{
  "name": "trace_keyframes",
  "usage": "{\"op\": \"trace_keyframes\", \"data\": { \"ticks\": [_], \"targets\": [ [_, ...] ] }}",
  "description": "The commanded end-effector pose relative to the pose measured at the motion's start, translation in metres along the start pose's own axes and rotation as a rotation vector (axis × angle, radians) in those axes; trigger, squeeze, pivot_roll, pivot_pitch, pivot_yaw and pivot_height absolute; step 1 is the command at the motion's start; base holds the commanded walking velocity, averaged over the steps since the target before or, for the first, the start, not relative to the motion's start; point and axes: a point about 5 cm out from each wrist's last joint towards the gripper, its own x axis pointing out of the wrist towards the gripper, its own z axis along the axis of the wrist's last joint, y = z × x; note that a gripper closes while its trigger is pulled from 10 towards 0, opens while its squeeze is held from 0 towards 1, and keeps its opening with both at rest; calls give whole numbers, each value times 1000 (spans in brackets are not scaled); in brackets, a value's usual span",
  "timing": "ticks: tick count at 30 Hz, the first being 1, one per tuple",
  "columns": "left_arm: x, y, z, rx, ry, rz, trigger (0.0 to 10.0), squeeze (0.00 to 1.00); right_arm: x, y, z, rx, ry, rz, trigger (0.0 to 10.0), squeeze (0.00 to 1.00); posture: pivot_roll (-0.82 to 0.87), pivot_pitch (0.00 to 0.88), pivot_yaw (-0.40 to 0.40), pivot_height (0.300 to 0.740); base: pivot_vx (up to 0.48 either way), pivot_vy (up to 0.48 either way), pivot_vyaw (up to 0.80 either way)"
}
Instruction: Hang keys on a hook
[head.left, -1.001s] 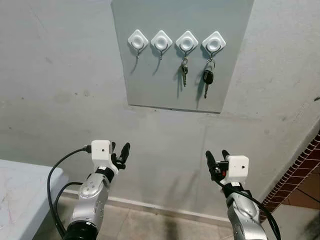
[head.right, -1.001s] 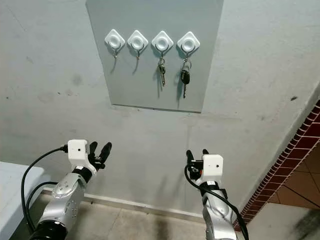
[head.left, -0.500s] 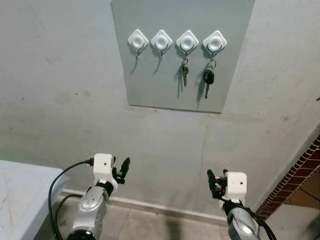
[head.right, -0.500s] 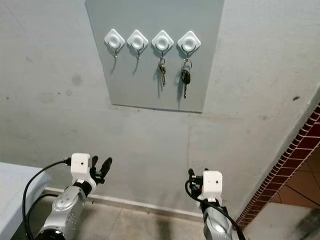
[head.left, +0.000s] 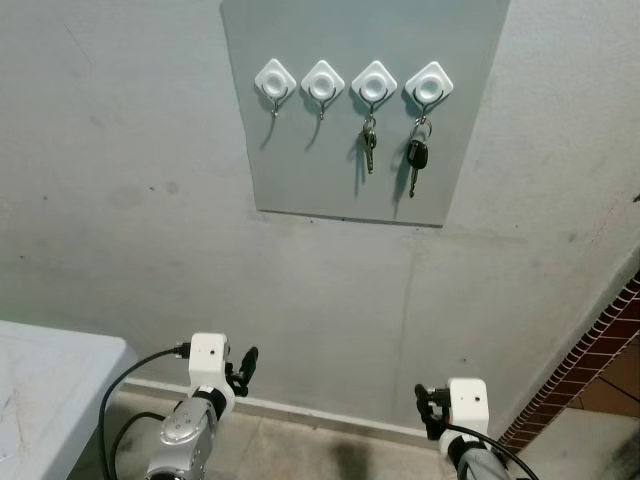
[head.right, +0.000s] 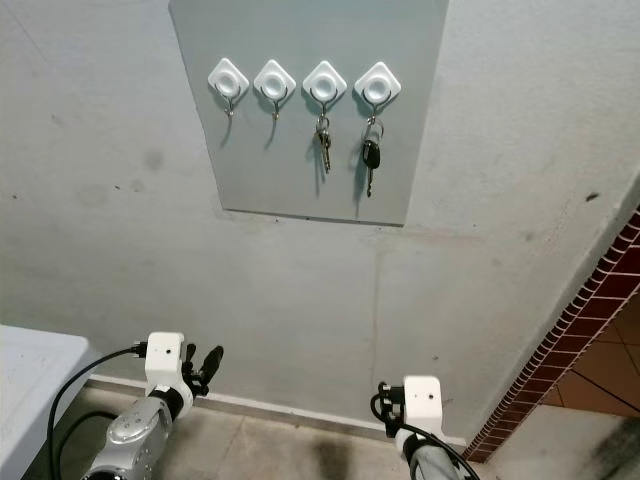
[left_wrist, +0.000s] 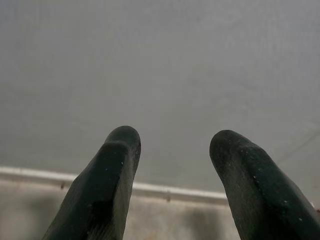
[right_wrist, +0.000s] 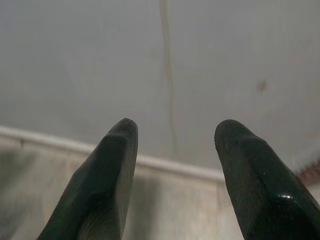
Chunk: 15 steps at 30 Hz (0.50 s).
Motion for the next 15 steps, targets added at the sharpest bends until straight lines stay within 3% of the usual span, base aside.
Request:
{"op": "trace_keyframes", "data": {
  "ticks": [1, 7, 15],
  "targets": [
    [-1, 2, -3, -20, 21, 9, 10000, 0, -2, -1, -8, -6, 51, -5, 10000, 0, 90, 0, 75, 740, 0, 0, 0],
    [-4, 2, -13, -16, 63, 19, 10000, 0, -10, -6, -25, -2, 143, -19, 10000, 0, 96, 0, 79, 740, 0, 0, 0],
    [-23, 18, -43, -12, 198, 89, 10000, 0, -29, -11, -58, 17, 311, -55, 10000, 0, 95, 0, 83, 740, 0, 0, 0]
  ]
}}
